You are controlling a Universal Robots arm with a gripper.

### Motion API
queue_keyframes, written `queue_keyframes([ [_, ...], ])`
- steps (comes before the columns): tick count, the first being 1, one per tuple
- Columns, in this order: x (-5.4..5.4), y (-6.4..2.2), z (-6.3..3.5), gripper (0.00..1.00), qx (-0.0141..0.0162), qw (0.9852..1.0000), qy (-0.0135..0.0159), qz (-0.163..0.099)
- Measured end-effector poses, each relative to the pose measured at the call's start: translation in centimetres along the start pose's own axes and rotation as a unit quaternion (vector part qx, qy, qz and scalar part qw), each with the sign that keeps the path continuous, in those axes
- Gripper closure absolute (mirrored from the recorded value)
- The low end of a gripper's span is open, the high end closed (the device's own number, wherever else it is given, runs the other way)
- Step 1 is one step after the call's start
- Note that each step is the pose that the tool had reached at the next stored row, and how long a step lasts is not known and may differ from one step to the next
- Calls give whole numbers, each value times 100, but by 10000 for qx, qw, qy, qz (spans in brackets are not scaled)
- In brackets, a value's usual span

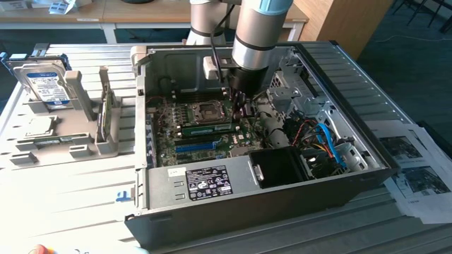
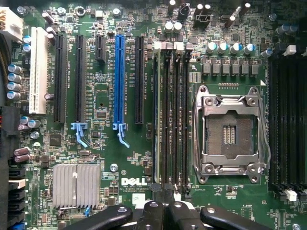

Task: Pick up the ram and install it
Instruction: 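Press down the ram until it locks into place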

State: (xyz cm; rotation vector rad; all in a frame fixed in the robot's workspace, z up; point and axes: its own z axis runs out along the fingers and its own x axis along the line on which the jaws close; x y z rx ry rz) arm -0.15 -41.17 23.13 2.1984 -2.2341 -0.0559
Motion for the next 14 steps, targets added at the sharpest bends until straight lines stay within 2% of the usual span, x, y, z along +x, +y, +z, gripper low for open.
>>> queue_keyframes([
  [14,1,-1,44,90,1,10000,0,0],
])
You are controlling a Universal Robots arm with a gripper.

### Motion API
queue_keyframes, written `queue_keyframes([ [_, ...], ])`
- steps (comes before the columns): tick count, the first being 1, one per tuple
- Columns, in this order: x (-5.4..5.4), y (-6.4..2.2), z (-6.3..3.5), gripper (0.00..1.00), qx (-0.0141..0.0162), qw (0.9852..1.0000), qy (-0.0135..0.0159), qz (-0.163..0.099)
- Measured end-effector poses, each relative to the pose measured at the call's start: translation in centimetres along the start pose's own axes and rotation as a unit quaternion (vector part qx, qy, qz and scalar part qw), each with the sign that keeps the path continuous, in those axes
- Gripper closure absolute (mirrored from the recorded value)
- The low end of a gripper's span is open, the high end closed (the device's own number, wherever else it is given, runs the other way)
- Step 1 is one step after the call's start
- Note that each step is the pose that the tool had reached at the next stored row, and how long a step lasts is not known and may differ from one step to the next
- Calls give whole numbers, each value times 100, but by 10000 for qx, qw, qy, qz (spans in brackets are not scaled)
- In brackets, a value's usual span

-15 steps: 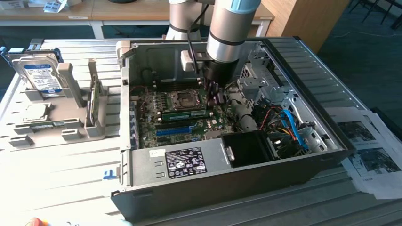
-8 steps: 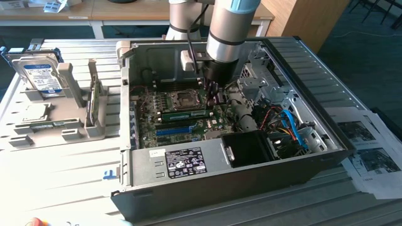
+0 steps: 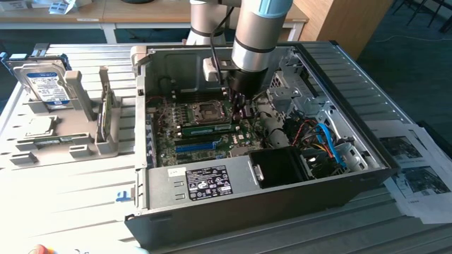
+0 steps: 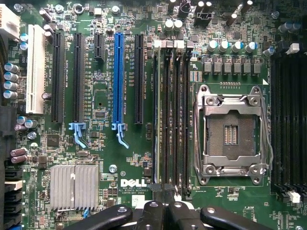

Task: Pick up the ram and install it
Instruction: 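Press down the ram until it locks into place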

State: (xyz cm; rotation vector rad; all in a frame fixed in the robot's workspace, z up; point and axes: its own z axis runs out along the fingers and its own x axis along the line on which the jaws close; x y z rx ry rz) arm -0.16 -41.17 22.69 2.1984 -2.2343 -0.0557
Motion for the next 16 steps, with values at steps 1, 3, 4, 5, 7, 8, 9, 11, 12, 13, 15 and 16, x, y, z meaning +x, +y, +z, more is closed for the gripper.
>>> queue_keyframes([
  [1,0,0,0,90,0,10000,0,0],
  [3,0,0,1,90,0,10000,-1,0],
  [4,0,0,2,90,0,10000,-1,0],
  [5,0,0,4,90,0,10000,-1,0],
  [7,0,0,7,90,0,10000,0,0],
  [8,0,0,8,90,0,10000,0,0],
  [9,0,0,10,90,0,10000,0,0],
  [11,0,0,14,90,0,10000,0,0],
  [12,0,-1,16,90,0,10000,0,0],
  [13,0,-1,18,90,0,10000,0,0],
  [15,0,-1,18,90,0,10000,0,0],
  [16,0,-1,18,90,0,10000,0,0],
])
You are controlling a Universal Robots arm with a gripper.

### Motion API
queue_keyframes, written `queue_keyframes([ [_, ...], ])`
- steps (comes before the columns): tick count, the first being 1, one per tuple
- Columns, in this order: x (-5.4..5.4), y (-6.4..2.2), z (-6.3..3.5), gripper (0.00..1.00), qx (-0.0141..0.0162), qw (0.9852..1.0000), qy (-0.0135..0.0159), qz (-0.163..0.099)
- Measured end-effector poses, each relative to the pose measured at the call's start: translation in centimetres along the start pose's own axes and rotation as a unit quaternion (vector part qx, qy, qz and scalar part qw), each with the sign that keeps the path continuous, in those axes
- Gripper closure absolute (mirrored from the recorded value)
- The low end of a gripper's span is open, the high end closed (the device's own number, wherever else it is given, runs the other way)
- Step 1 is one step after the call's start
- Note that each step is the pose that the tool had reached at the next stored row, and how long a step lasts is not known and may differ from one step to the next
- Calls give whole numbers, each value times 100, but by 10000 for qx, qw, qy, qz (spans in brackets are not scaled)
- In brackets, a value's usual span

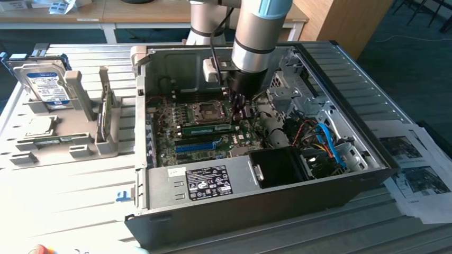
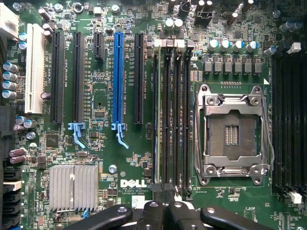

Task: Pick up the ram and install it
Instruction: 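Press down the ram until it locks into place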

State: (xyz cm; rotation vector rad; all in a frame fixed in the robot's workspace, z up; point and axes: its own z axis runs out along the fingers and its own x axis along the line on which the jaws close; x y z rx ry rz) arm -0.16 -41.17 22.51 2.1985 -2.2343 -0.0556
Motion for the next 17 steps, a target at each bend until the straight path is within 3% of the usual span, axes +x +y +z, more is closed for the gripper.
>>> queue_keyframes([
  [17,0,0,15,90,0,10000,-1,0],
])
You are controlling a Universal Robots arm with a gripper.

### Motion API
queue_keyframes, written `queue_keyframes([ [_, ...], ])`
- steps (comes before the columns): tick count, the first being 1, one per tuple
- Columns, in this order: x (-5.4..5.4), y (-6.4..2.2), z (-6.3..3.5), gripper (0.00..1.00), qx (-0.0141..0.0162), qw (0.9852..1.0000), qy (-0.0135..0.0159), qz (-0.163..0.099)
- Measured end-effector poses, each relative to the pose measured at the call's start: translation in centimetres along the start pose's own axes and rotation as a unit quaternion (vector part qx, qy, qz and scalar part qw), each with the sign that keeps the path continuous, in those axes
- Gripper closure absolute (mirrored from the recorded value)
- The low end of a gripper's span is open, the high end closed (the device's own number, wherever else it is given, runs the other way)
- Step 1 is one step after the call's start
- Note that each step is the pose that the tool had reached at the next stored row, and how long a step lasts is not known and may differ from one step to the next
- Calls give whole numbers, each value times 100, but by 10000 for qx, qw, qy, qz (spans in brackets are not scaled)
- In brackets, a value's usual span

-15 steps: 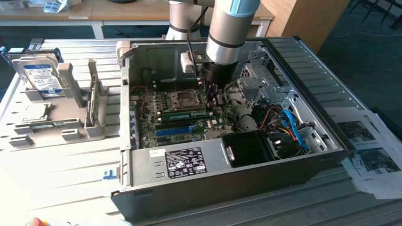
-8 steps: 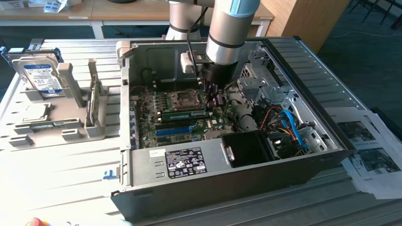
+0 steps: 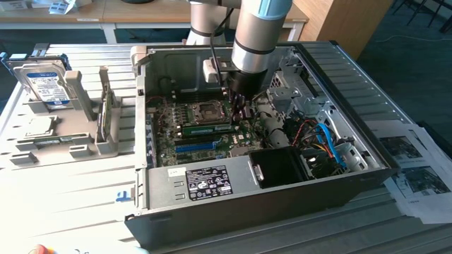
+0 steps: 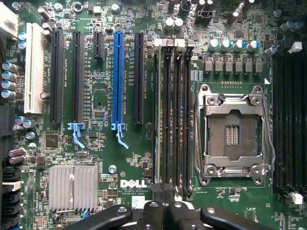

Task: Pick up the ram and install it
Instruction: 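Press down the ram until it locks into place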

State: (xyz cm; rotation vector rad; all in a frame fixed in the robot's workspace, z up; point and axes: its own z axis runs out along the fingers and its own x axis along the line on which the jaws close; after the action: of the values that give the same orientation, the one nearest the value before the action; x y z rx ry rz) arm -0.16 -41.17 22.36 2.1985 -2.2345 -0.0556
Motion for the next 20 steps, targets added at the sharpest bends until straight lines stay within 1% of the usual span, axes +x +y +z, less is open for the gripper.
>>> queue_keyframes([
  [13,0,0,5,90,0,10000,-1,0],
  [15,-1,0,-1,90,1,10000,-4,0],
  [20,-1,1,-39,90,0,10000,0,0],
])
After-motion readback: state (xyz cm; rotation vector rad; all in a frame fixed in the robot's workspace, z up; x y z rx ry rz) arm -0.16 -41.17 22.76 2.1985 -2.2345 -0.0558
